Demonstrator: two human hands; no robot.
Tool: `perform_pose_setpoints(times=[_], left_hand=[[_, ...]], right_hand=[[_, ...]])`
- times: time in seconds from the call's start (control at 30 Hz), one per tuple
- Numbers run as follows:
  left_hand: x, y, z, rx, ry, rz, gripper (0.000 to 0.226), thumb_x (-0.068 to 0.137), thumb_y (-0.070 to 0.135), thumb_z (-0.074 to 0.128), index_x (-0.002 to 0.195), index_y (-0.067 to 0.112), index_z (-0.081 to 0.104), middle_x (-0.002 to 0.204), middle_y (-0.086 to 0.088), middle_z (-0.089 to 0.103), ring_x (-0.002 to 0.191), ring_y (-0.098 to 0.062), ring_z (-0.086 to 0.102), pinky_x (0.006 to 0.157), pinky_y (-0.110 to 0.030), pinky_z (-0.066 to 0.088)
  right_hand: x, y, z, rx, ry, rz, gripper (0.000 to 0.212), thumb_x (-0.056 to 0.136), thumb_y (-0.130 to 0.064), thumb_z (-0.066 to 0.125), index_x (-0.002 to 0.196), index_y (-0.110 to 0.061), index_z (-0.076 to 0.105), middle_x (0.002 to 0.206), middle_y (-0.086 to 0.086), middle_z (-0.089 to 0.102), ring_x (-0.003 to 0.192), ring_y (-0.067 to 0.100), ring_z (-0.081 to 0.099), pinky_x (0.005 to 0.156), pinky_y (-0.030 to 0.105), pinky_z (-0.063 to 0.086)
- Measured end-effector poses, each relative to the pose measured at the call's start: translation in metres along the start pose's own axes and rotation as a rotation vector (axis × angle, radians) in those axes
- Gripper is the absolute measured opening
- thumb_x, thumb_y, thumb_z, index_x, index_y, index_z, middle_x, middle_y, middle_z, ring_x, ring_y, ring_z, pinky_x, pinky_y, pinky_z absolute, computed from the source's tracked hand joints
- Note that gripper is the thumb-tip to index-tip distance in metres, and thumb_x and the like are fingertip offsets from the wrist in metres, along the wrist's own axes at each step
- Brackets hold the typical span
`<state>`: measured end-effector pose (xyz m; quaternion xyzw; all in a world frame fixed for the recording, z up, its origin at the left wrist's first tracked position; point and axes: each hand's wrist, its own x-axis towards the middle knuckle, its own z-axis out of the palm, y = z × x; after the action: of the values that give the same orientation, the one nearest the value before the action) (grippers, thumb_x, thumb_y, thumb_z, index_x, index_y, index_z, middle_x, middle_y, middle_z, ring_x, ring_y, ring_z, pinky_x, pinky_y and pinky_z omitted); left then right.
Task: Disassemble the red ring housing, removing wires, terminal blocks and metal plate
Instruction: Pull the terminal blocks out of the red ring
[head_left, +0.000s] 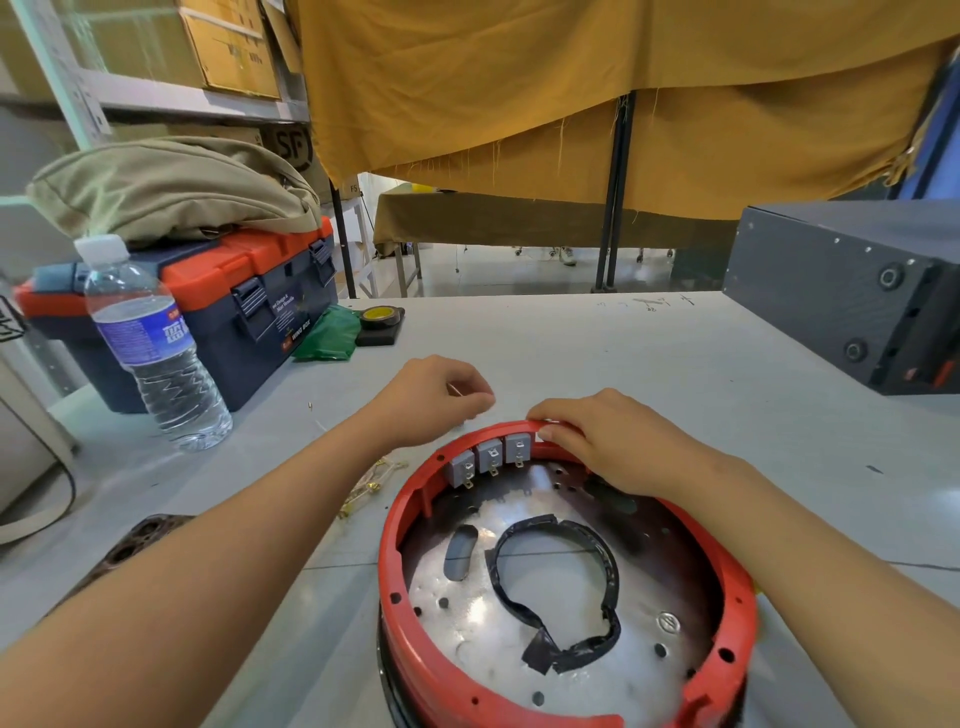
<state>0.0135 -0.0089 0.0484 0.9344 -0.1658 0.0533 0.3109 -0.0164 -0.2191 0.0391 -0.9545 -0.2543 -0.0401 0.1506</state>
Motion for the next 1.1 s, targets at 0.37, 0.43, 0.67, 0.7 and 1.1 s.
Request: perform_pose_setpoints(times=[0.37, 0.43, 0.67, 0.7, 1.1], left_hand=[[-0.020, 0.024, 0.006, 0.068, -0.078, 0.060, 0.017, 0.085, 0.024, 0.066, 0.101, 0.024, 0.070, 0.088, 0.012, 0.066, 0.076, 0.000, 0.061, 0.065, -0.004, 0.040], [-0.020, 0.028, 0.009, 0.100, -0.063, 0.064, 0.018, 0.085, 0.022, 0.065, 0.102, 0.023, 0.071, 0.087, 0.010, 0.066, 0.076, -0.003, 0.060, 0.063, -0.003, 0.038], [-0.014, 0.039, 0.023, 0.180, -0.052, 0.079, 0.021, 0.091, 0.014, 0.056, 0.110, 0.014, 0.067, 0.107, -0.003, 0.068, 0.095, -0.016, 0.059, 0.080, -0.021, 0.040], [-0.013, 0.040, 0.024, 0.182, -0.055, 0.076, 0.021, 0.092, 0.014, 0.055, 0.110, 0.013, 0.066, 0.110, -0.005, 0.067, 0.098, -0.018, 0.058, 0.081, -0.022, 0.040], [-0.017, 0.035, 0.032, 0.120, 0.009, 0.134, 0.019, 0.092, 0.018, 0.054, 0.108, 0.013, 0.063, 0.104, -0.005, 0.063, 0.094, -0.017, 0.054, 0.082, -0.026, 0.041]], right_hand=[[-0.004, -0.007, 0.001, -0.092, 0.017, 0.072, 0.027, 0.101, -0.035, 0.033, 0.115, -0.028, 0.055, 0.103, 0.010, 0.062, 0.092, 0.031, 0.057, 0.077, 0.042, 0.049], [-0.003, -0.008, 0.000, -0.111, 0.013, 0.082, 0.027, 0.101, -0.034, 0.034, 0.113, -0.025, 0.056, 0.098, 0.010, 0.059, 0.085, 0.030, 0.055, 0.071, 0.039, 0.047], [0.000, -0.018, -0.003, -0.295, 0.049, 0.116, 0.029, 0.099, -0.041, 0.035, 0.099, -0.016, 0.050, 0.081, 0.002, 0.041, 0.073, 0.026, 0.043, 0.060, 0.033, 0.029], [0.000, -0.018, -0.005, -0.293, 0.034, 0.123, 0.028, 0.099, -0.041, 0.035, 0.095, -0.017, 0.048, 0.080, 0.001, 0.039, 0.073, 0.025, 0.042, 0.059, 0.032, 0.029], [0.000, -0.011, 0.001, -0.031, 0.022, 0.139, 0.027, 0.100, -0.035, 0.036, 0.101, -0.012, 0.050, 0.089, 0.008, 0.062, 0.087, 0.029, 0.058, 0.076, 0.043, 0.048]])
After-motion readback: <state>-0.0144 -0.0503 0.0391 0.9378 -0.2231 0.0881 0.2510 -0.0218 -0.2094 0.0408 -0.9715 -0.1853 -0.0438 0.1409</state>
